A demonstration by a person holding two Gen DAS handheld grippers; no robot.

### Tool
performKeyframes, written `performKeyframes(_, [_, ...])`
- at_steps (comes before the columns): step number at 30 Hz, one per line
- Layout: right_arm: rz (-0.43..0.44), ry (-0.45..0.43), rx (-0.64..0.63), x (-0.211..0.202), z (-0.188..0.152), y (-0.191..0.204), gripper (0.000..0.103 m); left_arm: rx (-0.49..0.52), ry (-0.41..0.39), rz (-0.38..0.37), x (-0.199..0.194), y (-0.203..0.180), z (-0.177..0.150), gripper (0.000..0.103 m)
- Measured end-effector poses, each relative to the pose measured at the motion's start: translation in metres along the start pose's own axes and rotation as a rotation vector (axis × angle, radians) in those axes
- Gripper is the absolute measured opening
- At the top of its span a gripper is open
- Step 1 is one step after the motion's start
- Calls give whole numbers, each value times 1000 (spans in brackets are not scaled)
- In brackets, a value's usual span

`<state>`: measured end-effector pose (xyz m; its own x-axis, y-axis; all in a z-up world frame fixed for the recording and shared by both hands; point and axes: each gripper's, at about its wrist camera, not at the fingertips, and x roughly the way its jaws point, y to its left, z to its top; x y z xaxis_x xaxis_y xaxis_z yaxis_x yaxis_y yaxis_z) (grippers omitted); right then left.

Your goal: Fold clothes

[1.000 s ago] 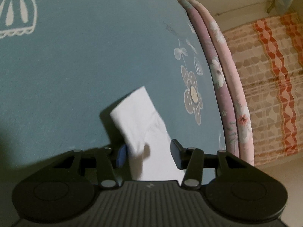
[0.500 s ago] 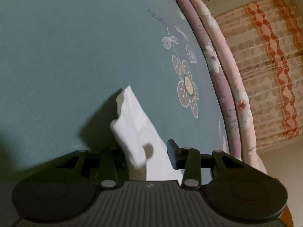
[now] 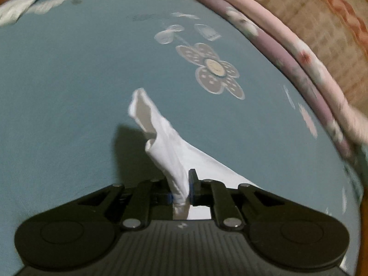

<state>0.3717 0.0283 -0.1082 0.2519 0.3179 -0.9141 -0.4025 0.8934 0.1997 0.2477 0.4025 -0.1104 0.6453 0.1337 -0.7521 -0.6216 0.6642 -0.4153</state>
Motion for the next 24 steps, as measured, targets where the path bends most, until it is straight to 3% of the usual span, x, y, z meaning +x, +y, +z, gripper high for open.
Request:
performKeyframes(19, [15,-49,-37,-26,-15,-11,103,199,-39,-80,-38,-101,-15,10])
performKeyframes(24, [18,-55,-40,-31,-20,-17,103,178,-24,-121,-40,-120,-24,10])
